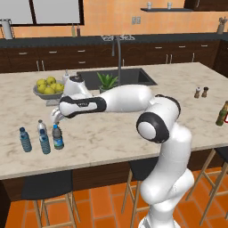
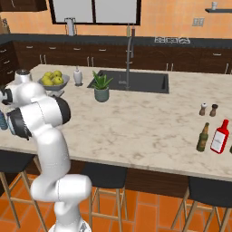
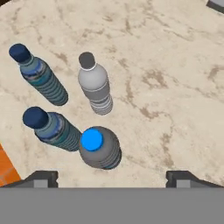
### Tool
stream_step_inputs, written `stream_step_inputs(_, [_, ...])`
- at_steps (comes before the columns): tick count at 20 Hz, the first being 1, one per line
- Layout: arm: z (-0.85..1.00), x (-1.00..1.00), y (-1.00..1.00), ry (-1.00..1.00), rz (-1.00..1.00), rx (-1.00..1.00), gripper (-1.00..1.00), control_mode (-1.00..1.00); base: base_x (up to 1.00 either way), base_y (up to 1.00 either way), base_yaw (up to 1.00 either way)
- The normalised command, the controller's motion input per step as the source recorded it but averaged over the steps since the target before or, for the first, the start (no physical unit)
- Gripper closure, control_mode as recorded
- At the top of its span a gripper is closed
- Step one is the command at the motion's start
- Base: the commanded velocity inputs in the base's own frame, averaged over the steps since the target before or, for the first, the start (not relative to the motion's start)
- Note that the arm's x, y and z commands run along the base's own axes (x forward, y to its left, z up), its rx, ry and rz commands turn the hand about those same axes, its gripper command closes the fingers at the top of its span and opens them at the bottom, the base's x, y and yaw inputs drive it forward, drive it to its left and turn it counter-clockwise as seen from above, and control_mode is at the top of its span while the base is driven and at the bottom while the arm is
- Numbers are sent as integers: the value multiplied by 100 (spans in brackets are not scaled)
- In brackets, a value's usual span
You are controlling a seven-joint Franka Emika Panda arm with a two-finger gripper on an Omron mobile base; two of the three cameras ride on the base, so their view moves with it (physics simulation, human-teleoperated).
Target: Move the plastic bottles in the middle to the plastics group, and the glass bottles in the middle to the glass group.
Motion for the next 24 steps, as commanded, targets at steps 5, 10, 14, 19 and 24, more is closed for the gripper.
stream_step_inputs(5, [3,-3,-98,0,0,-17,-100,-100,0,0,0])
stream_step_inputs(10, [0,-30,-100,0,-4,-18,-100,-100,0,0,0])
stream_step_inputs(14, [0,-41,-99,0,-18,-15,-100,-100,0,0,0])
stream_step_inputs(19, [0,-47,-94,0,-20,-14,-100,-100,0,0,0])
stream_step_inputs(24, [0,-55,-98,0,-13,-12,-100,-100,0,0,0])
